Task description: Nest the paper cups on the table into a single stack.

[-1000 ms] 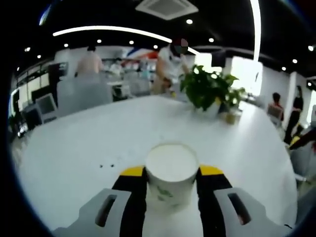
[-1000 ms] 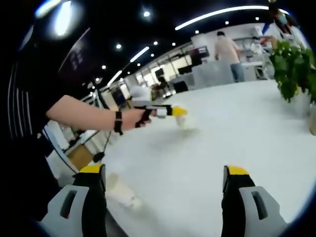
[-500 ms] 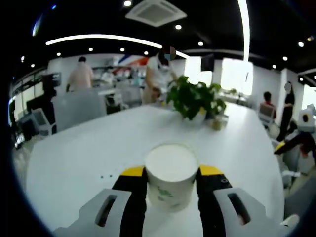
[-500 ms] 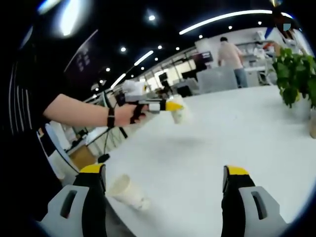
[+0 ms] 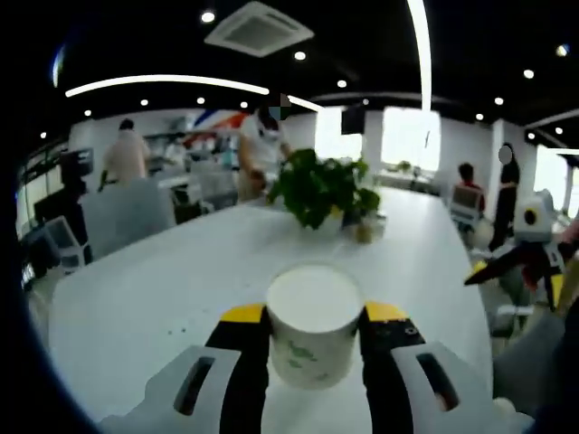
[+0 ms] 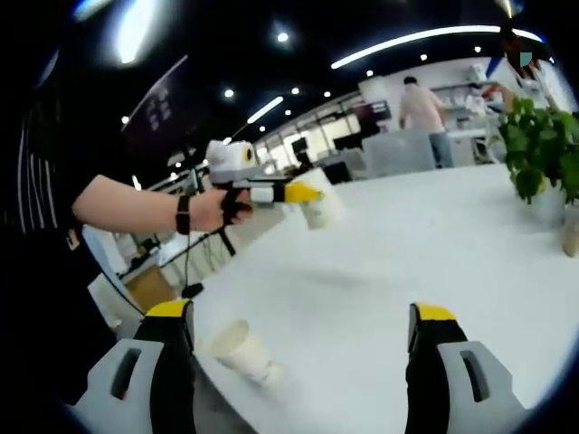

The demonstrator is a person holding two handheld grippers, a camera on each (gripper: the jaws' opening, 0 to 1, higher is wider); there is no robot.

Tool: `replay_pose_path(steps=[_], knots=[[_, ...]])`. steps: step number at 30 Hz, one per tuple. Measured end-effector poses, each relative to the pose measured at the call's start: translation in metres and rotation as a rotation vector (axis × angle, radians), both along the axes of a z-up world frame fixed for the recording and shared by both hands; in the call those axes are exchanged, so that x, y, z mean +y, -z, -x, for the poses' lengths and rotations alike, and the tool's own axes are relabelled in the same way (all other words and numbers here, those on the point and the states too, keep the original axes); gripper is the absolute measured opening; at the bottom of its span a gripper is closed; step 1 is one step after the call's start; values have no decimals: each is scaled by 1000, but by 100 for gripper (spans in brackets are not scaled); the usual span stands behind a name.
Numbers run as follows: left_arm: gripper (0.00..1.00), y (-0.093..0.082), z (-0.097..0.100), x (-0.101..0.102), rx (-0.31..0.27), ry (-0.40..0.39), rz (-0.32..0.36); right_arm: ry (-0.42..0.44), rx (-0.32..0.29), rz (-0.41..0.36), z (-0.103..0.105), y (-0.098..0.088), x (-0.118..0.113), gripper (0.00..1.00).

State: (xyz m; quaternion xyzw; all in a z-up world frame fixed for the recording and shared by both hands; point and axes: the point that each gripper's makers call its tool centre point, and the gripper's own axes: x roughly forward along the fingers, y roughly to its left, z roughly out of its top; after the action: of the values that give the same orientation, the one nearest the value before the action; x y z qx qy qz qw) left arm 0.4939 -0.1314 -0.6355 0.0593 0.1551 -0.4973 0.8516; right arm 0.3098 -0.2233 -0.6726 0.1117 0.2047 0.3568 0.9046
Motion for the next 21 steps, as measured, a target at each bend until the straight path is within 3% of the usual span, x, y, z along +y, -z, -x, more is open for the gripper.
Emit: replay_pose_path(steps=[13, 21], knots=[[37, -23, 41, 1, -5, 6, 55, -18, -10, -10, 2, 0, 11, 96], [37, -22, 60, 2, 3, 25, 61, -27, -10, -13, 3, 0, 14, 96]])
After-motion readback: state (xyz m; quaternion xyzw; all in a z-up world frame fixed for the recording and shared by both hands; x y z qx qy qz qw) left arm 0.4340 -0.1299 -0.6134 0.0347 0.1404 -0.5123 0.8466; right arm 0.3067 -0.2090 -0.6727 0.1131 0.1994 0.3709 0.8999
